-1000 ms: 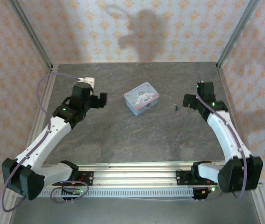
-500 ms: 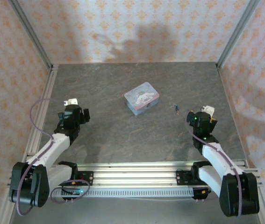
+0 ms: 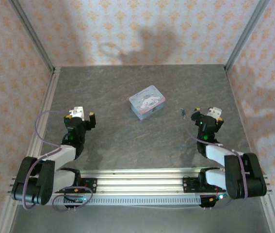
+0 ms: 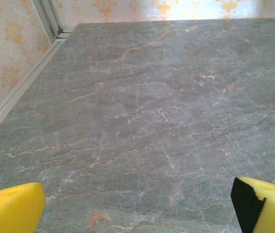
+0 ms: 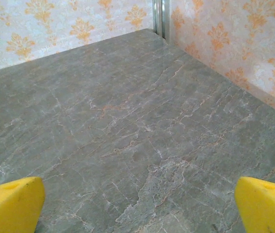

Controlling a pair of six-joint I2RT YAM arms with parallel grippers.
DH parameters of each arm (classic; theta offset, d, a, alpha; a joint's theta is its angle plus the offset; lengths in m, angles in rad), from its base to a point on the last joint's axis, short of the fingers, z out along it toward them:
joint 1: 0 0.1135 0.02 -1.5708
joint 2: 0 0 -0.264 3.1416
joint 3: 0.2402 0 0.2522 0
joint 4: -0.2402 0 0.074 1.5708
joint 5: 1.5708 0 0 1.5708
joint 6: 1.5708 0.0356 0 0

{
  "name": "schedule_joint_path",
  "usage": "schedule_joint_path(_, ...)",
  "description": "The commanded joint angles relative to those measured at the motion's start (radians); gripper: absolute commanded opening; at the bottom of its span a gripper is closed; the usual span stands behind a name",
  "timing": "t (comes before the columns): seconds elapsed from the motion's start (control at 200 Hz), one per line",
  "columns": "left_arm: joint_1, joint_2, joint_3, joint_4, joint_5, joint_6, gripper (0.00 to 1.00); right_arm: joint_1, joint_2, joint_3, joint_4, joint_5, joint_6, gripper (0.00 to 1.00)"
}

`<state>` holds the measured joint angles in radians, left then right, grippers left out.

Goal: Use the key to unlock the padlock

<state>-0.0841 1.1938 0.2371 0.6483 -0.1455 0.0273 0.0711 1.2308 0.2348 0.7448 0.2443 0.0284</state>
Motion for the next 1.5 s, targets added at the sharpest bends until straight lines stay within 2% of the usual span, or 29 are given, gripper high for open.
schedule_joint_path(0.0,0.005,0.055,0.053,0.107,0.011,0.019,1.00,-0.004,0.058,0.016,0.128,0.020,-0.021,0.99)
schedule_joint_path(0.125,0.010,0.167,0.076,0.180,0.006,0.003,1.00,-0.004,0.136,0.030,0.183,0.023,-0.028,0.99)
schedule_joint_path(0.21,0.011,0.217,0.115,0.157,0.003,0.001,1.00,-0.004,0.187,0.038,0.219,0.026,-0.029,0.99)
schedule_joint_path(0.345,0.014,0.307,0.183,0.115,0.034,0.009,1.00,-0.003,0.222,0.097,0.140,0.013,-0.034,0.99)
schedule_joint_path(0.4,0.028,0.303,0.189,0.097,0.036,-0.008,1.00,-0.004,0.253,0.133,0.098,0.016,-0.031,0.99)
schedule_joint_path(0.46,0.031,0.301,0.189,0.093,0.039,-0.010,1.00,-0.002,0.316,0.152,0.134,0.033,-0.036,1.00)
schedule_joint_path(0.52,0.031,0.302,0.189,0.090,0.041,-0.010,1.00,-0.007,0.285,0.168,0.051,0.021,-0.023,0.99)
schedule_joint_path(0.575,0.031,0.302,0.189,0.092,0.041,-0.009,1.00,-0.006,0.302,0.151,0.112,0.023,-0.030,0.99)
schedule_joint_path(0.631,0.030,0.302,0.189,0.093,0.042,-0.009,1.00,-0.007,0.287,0.161,0.068,0.021,-0.026,0.99)
schedule_joint_path(1.491,0.031,0.302,0.190,0.093,0.040,-0.008,1.00,-0.004,0.301,0.169,0.072,0.021,-0.032,0.99)
